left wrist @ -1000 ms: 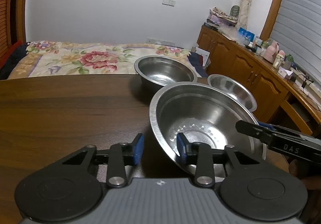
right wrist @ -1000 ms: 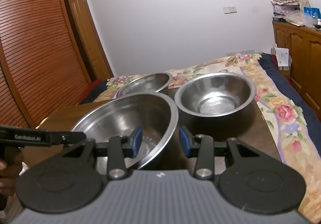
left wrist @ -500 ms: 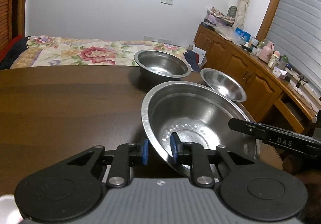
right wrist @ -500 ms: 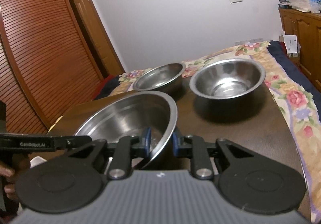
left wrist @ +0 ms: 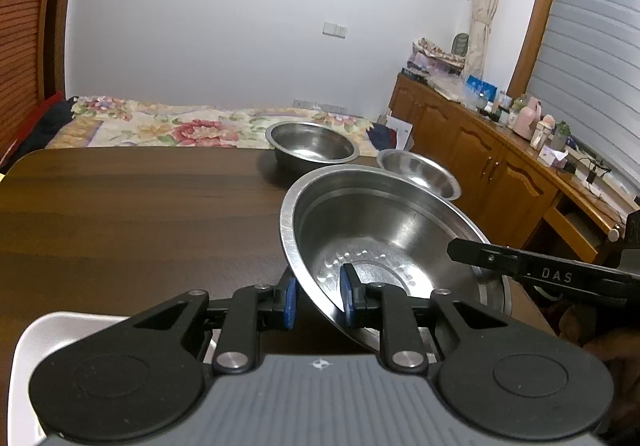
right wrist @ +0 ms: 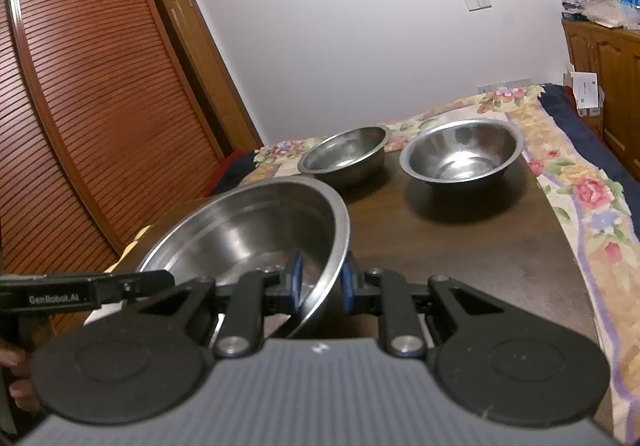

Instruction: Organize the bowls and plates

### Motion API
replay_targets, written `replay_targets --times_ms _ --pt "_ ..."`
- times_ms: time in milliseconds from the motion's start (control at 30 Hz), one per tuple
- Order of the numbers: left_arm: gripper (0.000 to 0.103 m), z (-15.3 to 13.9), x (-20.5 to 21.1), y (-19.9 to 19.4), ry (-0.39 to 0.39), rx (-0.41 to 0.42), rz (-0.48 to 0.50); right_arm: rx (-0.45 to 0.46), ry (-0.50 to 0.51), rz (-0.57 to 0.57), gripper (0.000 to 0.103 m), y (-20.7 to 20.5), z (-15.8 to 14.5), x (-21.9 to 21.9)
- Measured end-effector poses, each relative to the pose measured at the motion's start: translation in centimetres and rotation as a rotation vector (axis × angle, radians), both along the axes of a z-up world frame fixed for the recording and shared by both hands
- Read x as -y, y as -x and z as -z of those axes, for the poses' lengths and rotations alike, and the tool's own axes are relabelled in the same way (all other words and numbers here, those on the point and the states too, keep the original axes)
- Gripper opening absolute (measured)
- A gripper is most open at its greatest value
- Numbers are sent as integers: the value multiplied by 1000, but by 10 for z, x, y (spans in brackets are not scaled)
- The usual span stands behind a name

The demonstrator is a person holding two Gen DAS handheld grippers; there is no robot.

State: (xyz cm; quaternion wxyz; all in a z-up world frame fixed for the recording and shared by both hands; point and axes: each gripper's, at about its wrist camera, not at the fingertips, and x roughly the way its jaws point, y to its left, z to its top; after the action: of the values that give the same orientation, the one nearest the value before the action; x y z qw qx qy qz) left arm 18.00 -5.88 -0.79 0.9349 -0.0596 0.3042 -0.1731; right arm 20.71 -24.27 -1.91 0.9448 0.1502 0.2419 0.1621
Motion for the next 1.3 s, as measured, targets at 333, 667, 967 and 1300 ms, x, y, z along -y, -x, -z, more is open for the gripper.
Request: replay_targets --times_ms 333,667,967,1300 --pt "23 -4 8 26 -1 35 9 0 26 13 22 27 -3 5" --pt "23 17 13 37 -13 1 22 -49 47 26 22 38 12 7" --pt "24 28 14 36 -19 -24 27 -59 56 35 22 38 16 8" --pt "25 31 13 37 -24 -34 30 -60 61 36 22 41 18 8"
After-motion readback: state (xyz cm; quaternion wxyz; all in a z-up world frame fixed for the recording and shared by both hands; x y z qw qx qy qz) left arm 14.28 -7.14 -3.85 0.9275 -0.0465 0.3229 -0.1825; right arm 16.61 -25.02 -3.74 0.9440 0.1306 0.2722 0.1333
